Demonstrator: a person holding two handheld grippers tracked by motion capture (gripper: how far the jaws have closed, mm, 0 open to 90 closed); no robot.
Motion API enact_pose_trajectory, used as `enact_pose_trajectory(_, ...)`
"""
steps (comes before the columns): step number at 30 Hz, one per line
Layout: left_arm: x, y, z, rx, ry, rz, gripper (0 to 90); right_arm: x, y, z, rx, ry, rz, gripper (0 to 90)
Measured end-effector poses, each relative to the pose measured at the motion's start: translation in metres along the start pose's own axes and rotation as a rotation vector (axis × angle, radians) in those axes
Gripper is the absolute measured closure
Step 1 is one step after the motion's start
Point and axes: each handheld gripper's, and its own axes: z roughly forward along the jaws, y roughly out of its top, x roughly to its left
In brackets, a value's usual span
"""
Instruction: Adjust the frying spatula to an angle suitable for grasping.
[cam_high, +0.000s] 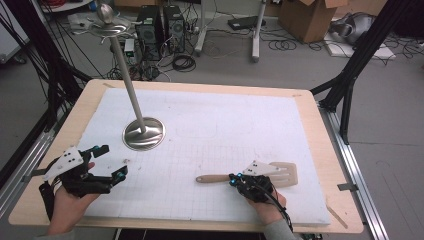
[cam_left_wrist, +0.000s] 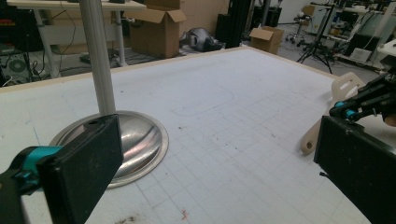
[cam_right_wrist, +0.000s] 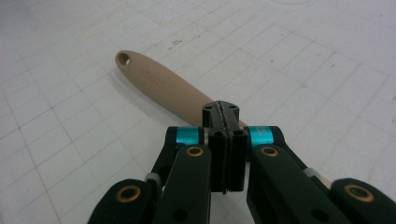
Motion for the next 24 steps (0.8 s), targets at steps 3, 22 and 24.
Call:
enact_pose_trajectory(3, 0.001, -0.001, 0.0, 0.0, 0.003, -0.001, 1.9, 0.003, -0.001, 0.004, 0.005, 0.015, -0.01, 90.0)
enact_pose_trajectory(22, 0.001, -0.003, 0.002, 0.015, 0.002, -0.002, 1.9, 0.018, 0.008, 0.024, 0.037, 0.033, -0.048, 90.0)
enact_pose_trajectory(24, 0.001, -0.003, 0.002, 0.021, 0.006, 0.001, 1.9, 0.015, 0.01, 0.025, 0.021, 0.038, -0.024, 90.0)
